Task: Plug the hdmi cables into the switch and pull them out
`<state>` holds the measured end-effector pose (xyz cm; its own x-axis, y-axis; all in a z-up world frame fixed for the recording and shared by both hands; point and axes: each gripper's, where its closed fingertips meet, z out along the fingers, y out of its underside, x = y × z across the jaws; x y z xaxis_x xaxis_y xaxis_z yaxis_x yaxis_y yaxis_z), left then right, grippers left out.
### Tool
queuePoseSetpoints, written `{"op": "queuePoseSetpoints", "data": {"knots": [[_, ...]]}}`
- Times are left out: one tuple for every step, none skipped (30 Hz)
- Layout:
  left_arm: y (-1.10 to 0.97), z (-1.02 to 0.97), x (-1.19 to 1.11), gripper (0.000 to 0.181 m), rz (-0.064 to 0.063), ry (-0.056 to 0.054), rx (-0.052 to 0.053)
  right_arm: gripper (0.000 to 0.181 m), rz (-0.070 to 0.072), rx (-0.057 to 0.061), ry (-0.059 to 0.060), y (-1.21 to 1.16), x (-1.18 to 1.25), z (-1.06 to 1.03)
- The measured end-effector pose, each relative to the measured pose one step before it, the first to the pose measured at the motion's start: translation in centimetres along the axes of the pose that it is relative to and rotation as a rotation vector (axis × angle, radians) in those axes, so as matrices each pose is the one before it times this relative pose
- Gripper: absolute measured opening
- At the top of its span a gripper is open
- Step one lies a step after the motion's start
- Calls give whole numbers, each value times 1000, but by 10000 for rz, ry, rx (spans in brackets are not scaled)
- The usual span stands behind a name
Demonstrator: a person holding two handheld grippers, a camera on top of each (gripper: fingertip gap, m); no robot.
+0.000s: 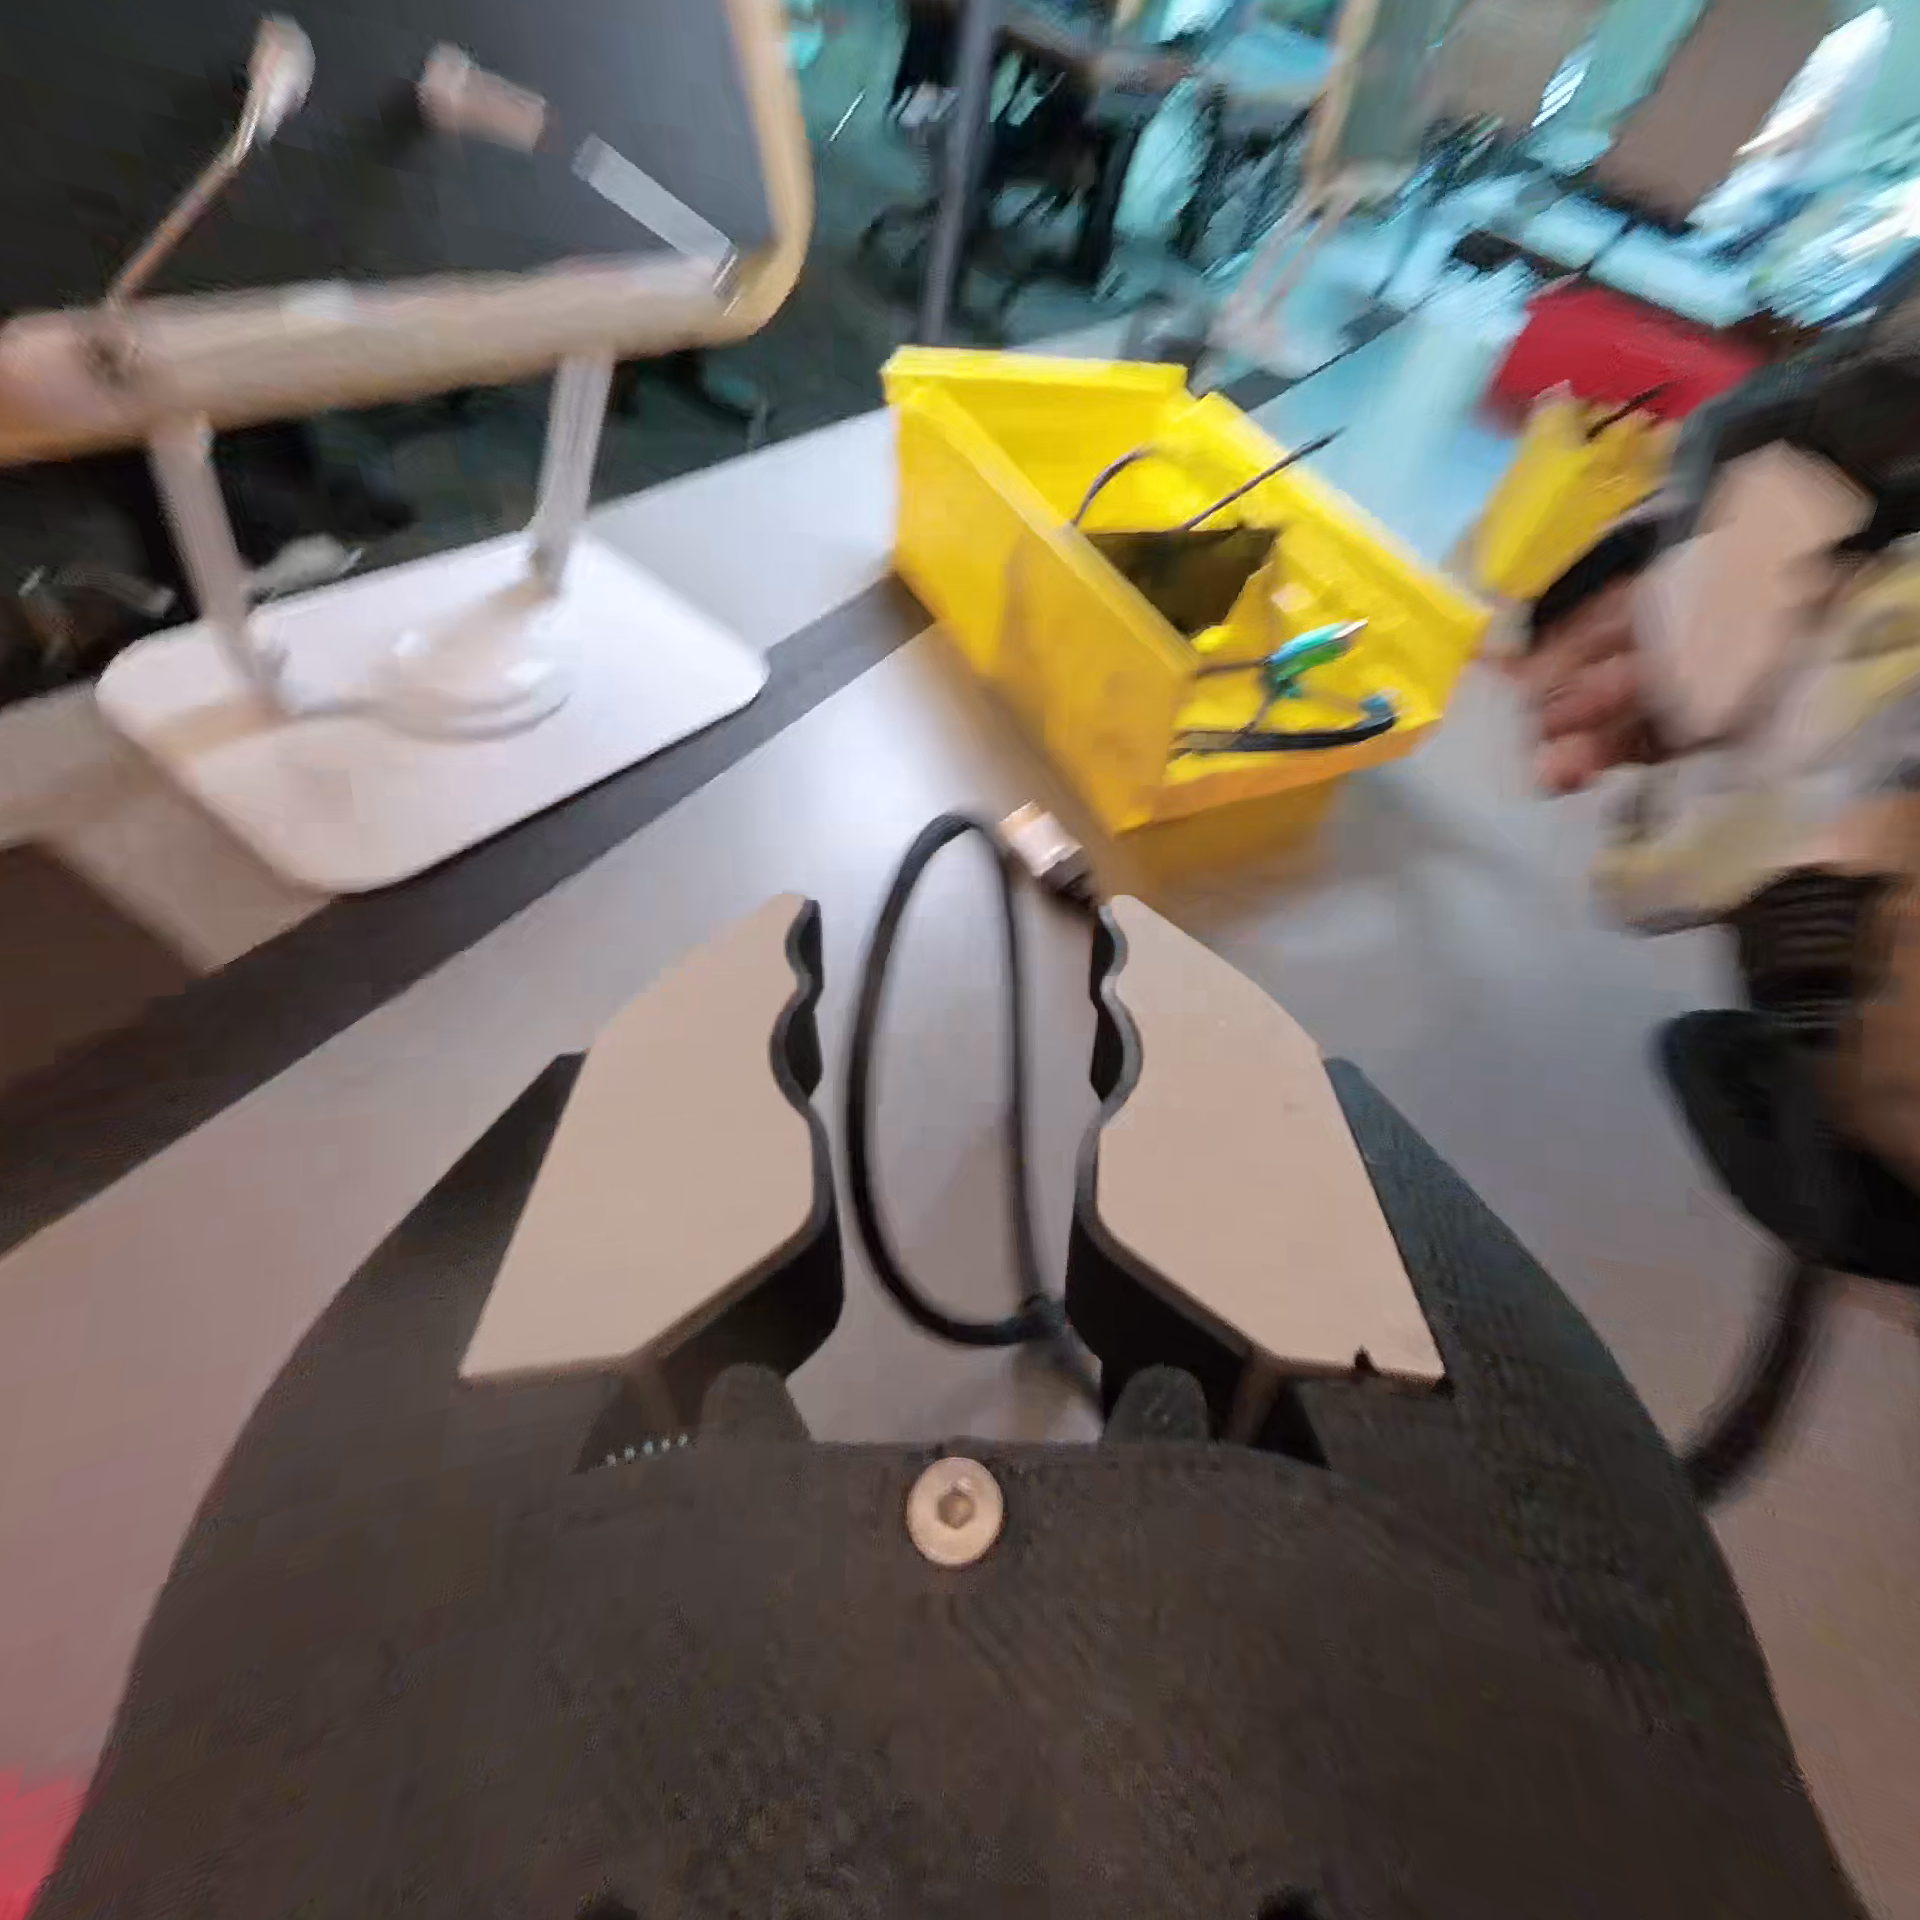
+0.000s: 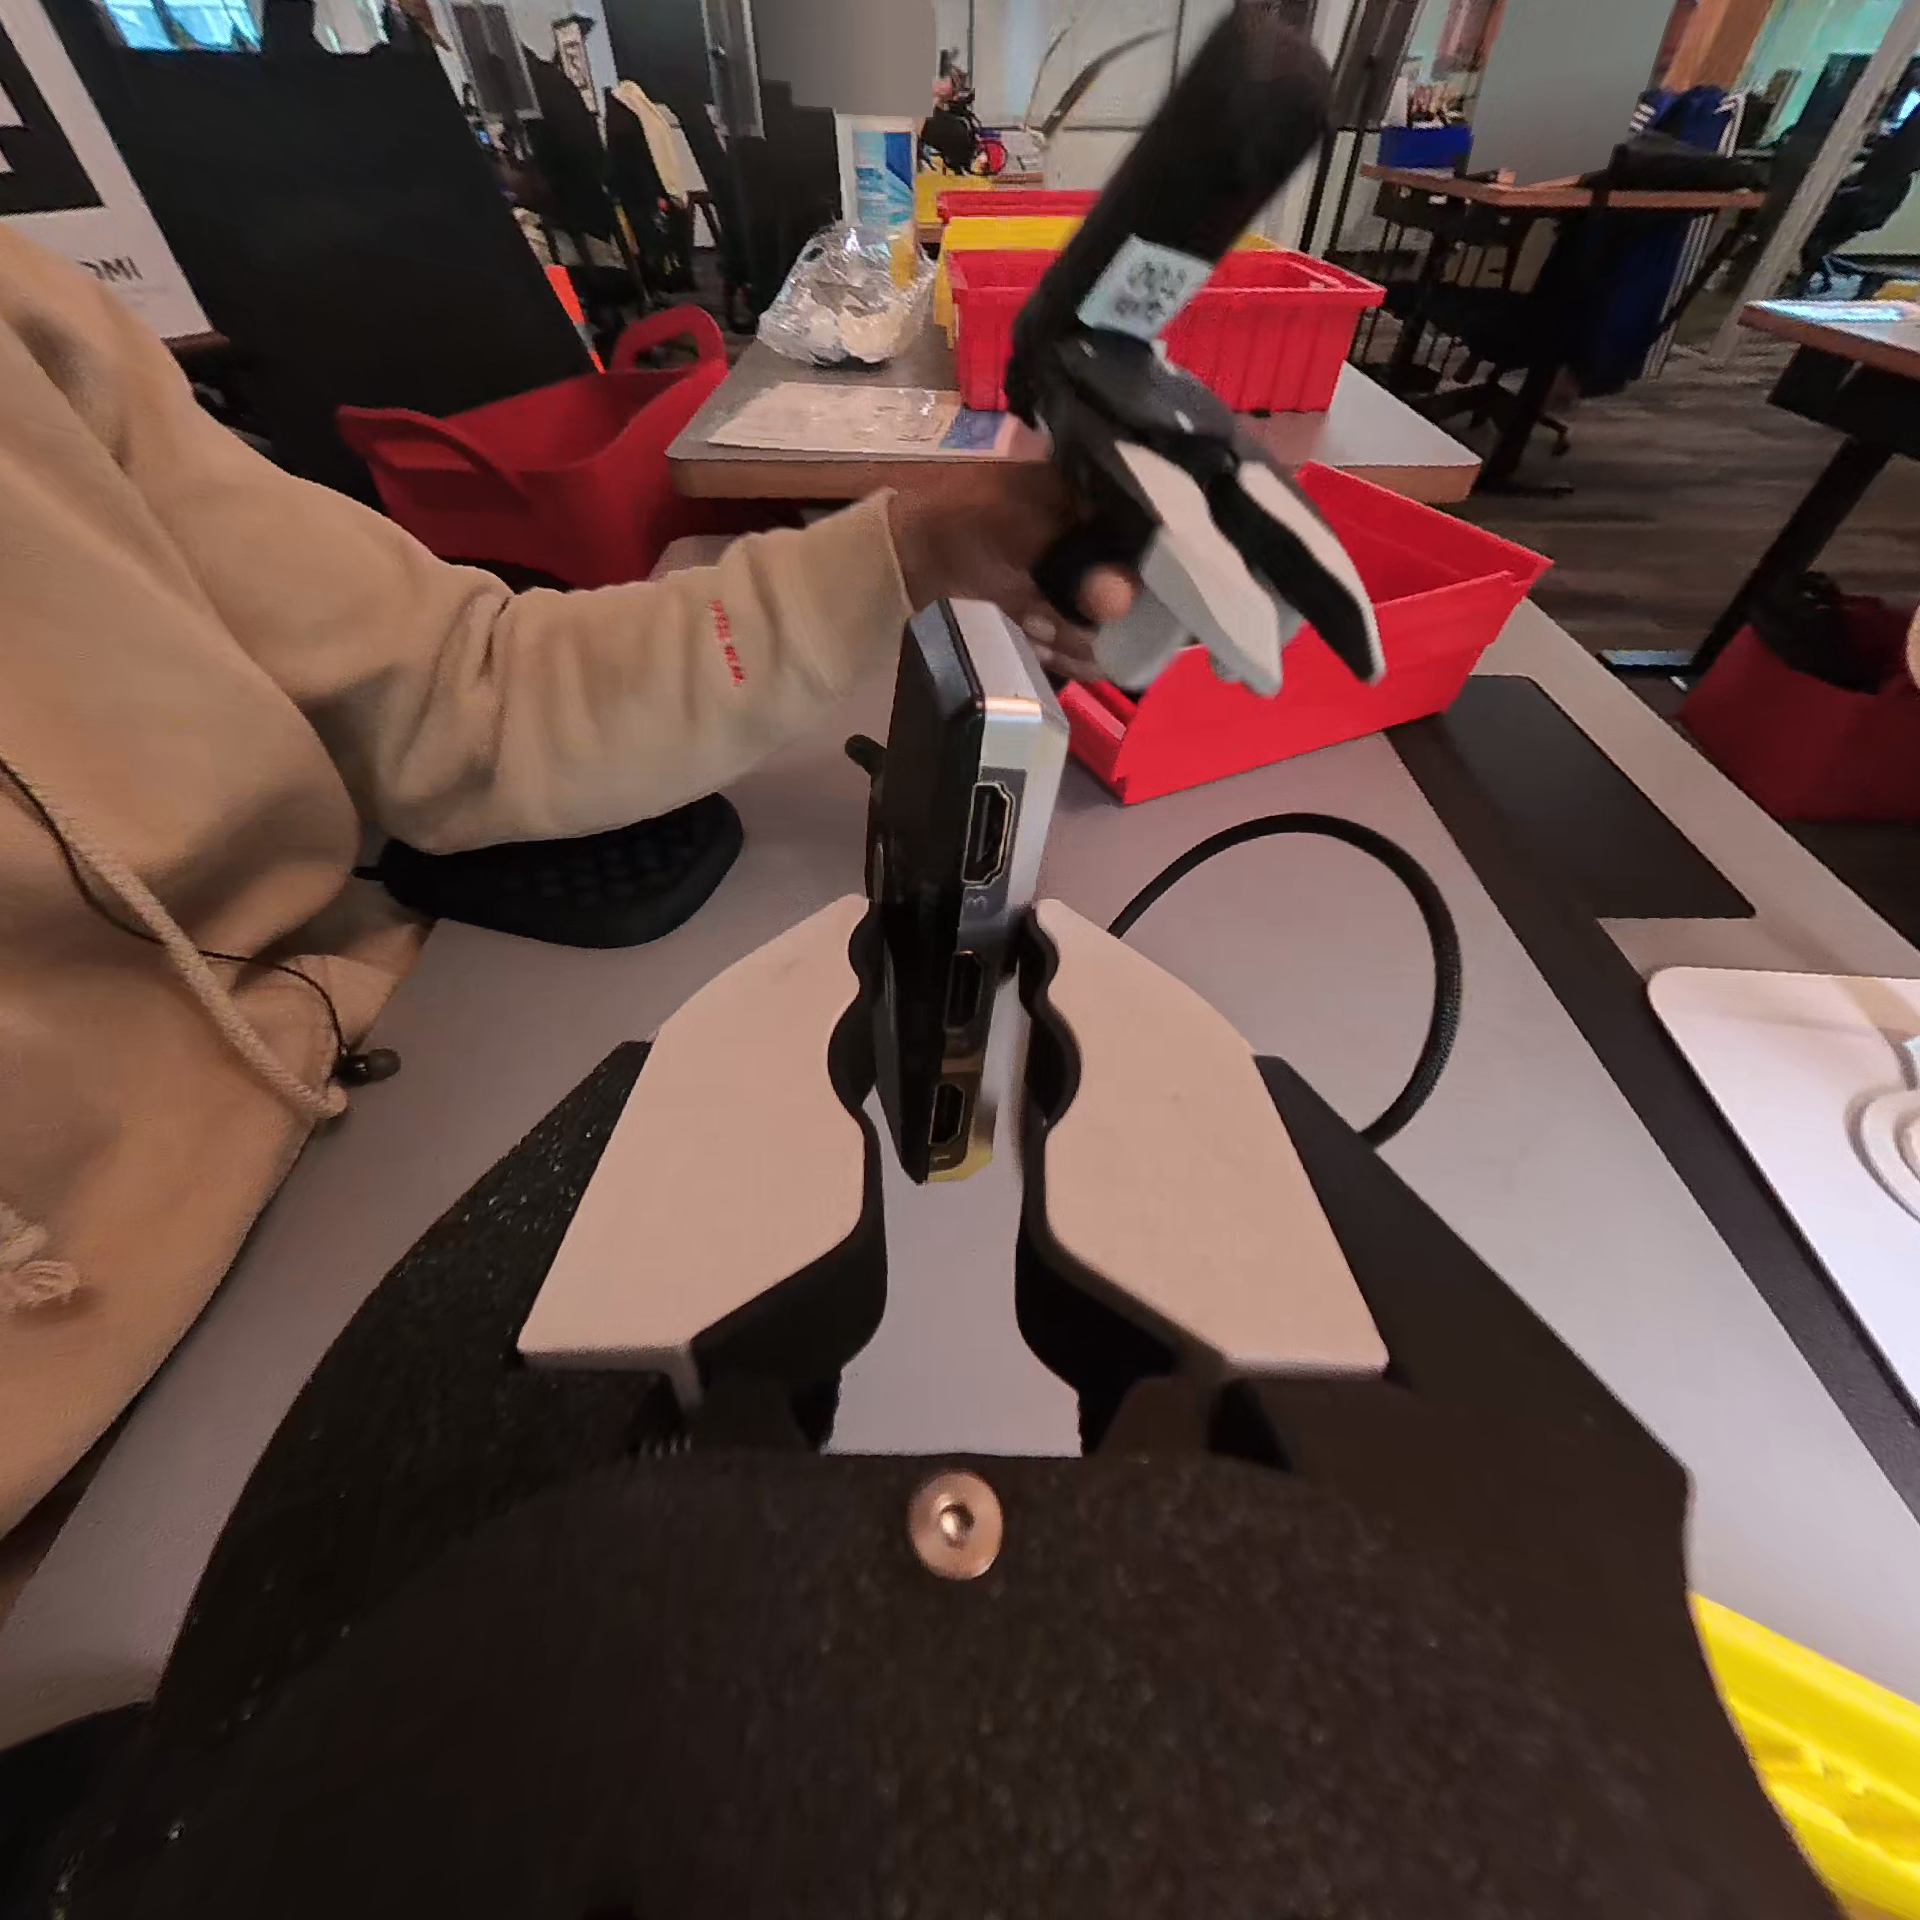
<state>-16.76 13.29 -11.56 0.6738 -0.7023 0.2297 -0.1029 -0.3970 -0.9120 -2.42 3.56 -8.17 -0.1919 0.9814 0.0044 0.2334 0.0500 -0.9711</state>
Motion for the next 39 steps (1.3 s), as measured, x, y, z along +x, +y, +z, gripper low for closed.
{"op": "queuePoseSetpoints", "data": {"knots": [[1535, 744, -1375, 53, -98, -436, -524, 24, -6, 11, -70, 28, -98, -42], [1446, 985, -805, 53, -70, -161, -489, 24, -17, -51, -78, 147, -116, 52], [1210, 1083, -284, 52, 2, 74, -387, 24, -30, -115, -56, 243, -87, 117], [858, 1000, 75, 46, 67, 169, -261, 24, -44, -97, 22, 214, 49, 146], [493, 754, 386, 36, 161, 233, -178, 24, -2, -60, 47, 190, 127, 153], [81, 438, 636, 25, 283, 240, -80, 24, 16, -52, 64, 198, 189, 132], [-308, 78, 789, 15, 439, 224, 43, 25, 12, -92, 110, 292, 291, 65], [-532, -125, 954, 5, 485, 255, 98, 25, 14, -105, 201, 346, 443, -3], [-525, -217, 1130, 5, 490, 354, 52, 25, 21, -66, 220, 315, 506, -66], [-432, -214, 1074, 5, 412, 331, -19, 25, 63, -35, 162, 295, 442, -99], [-371, -159, 916, 5, 289, 270, -52, 25, 34, -43, 193, 312, 480, -62], [-367, -114, 916, 5, 202, 314, -23, 25, -20, -57, 230, 322, 495, 13], [-379, -34, 946, 5, 185, 372, 21, 25, -26, -44, 148, 290, 346, 71], [-342, 51, 899, 5, 216, 335, 23, 26, -5, -18, 50, 221, 174, 106], [-233, 149, 833, 5, 246, 296, -40, 26, -23, -33, 70, 221, 174, 114], [-105, 216, 743, 5, 269, 239, -112, 26, -88, -95, 175, 279, 289, 119], [-4, 248, 642, 5, 271, 185, -173, 26, -155, -135, 253, 291, 356, 90], [49, 239, 538, 4, 239, 143, -202, 27, -196, -86, 195, 195, 225, 36], [28, 203, 414, 3, 187, 87, -179, 28, -190, -42, 148, 96, 132, 20], [7, 162, 318, 3, 164, 59, -146, 29, -213, -104, 113, 99, 28, 23], [54, 117, 350, 2, 152, 92, -153, 29, -237, -108, 106, 45, -28, 41], [96, 102, 369, 2, 121, 122, -159, 30, -245, -109, 108, 26, -38, 53], [106, 103, 342, 2, 95, 132, -151, 31, -246, -110, 104, 17, -63, 90], [138, 113, 271, 2, 67, 97, -161, 32, -245, -116, 112, 33, -52, 142], [190, 147, 201, 1, 41, 66, -186, 33, -217, -141, 9, 66, -214, 191], [219, 164, 214, 2, 20, 89, -202, 32, -210, -189, -6, 115, -245, 251], [263, 170, 241, 2, 0, 119, -208, 33, -246, -233, 34, 163, -206, 288], [220, 163, 282, 2, -12, 158, -168, 34, -246, -291, 64, 238, -159, 317], [173, 150, 309, 2, -36, 196, -131, 38, -205, -299, 93, 241, -97, 333], [132, 143, 235, 2, -36, 151, -104, 41, -180, -298, 57, 246, -122, 330], [110, 125, 275, 2, -27, 175, -88, 44, -175, -269, 73, 232, -90, 348], [107, 113, 299, 2, -21, 185, -86, 47, -169, -215, 97, 180, -34, 310], [151, 95, 229, 2, -27, 138, -111, 50, -141, -134, 83, 76, -38, 263], [199, 87, 197, 1, -48, 129, -142, 53, -107, -99, 72, 40, -14, 219], [208, 93, 148, 1, -40, 91, -144, 56, -83, -87, 81, 18, 25, 173], [198, 102, 45, 0, -31, 42, -131, 59, -92, -61, 75, -24, 13, 150], [165, 139, 44, 0, -57, 59, -106, 62, -97, -42, 101, -68, 45, 124], [134, 150, 45, 0, -69, 85, -89, 65, -92, -31, 90, -93, 36, 112], [84, 140, -18, 0, -65, 37, -63, 68, -84, -81, 97, -44, 49, 101]]}}
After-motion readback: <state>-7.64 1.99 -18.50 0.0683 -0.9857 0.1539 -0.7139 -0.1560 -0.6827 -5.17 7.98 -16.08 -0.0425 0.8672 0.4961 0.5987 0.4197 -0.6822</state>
